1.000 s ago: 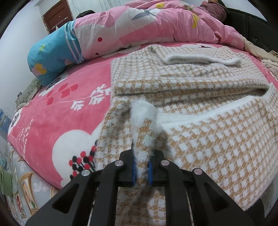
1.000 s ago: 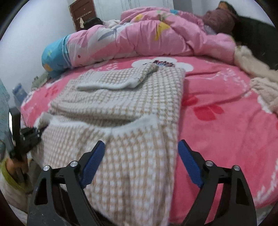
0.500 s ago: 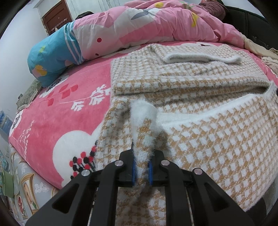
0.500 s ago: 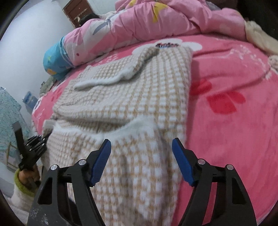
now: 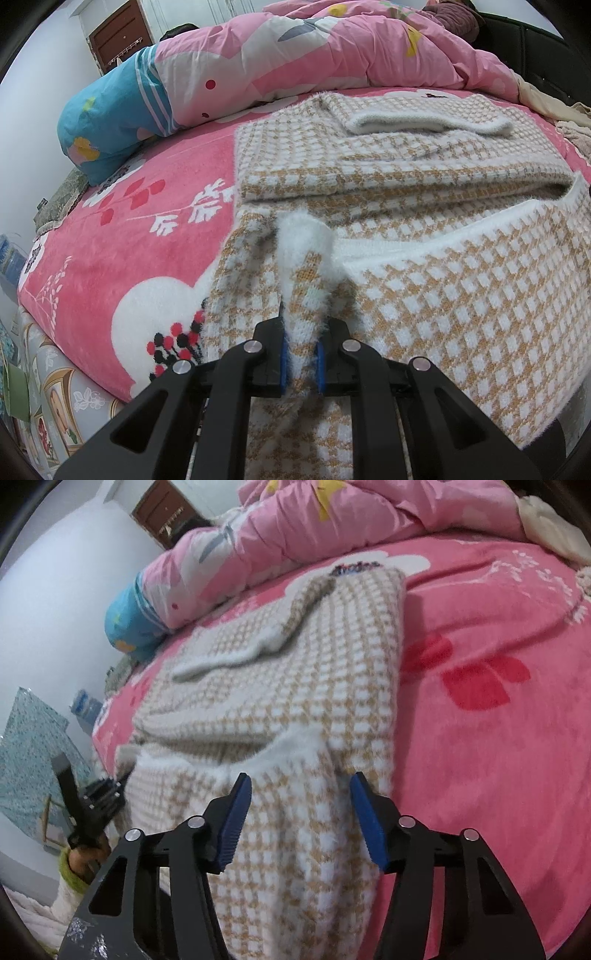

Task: Fold large clothes

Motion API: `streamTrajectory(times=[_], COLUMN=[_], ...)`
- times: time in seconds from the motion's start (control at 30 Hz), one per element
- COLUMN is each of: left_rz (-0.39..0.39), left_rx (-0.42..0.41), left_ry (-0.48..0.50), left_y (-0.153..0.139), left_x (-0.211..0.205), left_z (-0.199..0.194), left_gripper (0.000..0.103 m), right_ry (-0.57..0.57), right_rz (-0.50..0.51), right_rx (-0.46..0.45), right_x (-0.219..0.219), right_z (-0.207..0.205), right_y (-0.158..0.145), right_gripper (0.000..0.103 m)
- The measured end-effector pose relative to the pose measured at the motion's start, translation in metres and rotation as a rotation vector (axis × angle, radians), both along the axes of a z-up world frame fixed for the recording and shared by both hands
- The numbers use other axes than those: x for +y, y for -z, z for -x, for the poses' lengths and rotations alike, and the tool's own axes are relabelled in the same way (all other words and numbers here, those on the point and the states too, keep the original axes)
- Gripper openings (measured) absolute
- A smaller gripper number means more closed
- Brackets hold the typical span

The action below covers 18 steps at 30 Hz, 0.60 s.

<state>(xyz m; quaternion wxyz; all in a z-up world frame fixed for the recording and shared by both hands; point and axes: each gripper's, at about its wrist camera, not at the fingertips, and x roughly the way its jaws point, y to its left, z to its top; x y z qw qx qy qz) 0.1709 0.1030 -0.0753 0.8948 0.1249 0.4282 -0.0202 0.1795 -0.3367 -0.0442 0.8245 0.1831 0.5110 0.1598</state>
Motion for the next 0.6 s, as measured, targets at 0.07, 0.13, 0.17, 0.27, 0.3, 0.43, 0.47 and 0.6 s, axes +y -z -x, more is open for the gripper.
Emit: streamTrajectory(times=[0.07, 0.13, 0.17, 0.27, 0.3, 0.43, 0.47, 0.6], left_rz=[0.002, 0.001, 0.000, 0.002, 0.003, 0.004, 0.004, 0.003], left_rx=[0.000, 0.000, 0.000, 0.000, 0.001, 0.000, -0.001, -0.001], left_ry=[-0.001, -0.002, -0.002, -0.001, -0.001, -0.003, -0.002, -0.001], left_y=[0.000, 0.000, 0.000, 0.000, 0.000, 0.000, 0.000, 0.001], left_x=[-0.001, 0.000, -0.001, 0.000, 0.000, -0.001, -0.001, 0.000], left_z=[0.000, 0.000, 0.000, 0.000, 0.000, 0.001, 0.001, 0.000], left_gripper=[0.012, 0.012, 0.012, 0.012, 0.012, 0.012, 0.012, 0.012], right_ry=[-0.007, -0.015, -0.018, -0.029, -0.029, -0.054, -0.061, -0.076], right_rz=[-0.028, -0.021, -0.018, -0.057, -0.067, -0.029, -0.006, 0.106], right_rx=[-0.020, -0.018, -0.005, 0.047, 0.059, 0.076, 0.080, 0.083], right_x=[0.001, 0.004, 0.006, 0.006, 0.007, 0.014, 0.016, 0.030], right_z=[0.000, -0.003, -0.006, -0.013, -0.015, -0.005, -0.002, 0.015], right_y=[-0.004, -0.002, 0.001, 0.016, 0.019, 0.020, 0.019, 0.014], right_gripper=[0.051, 0.051, 0.051, 0.051, 0.051, 0.050, 0.049, 0.038])
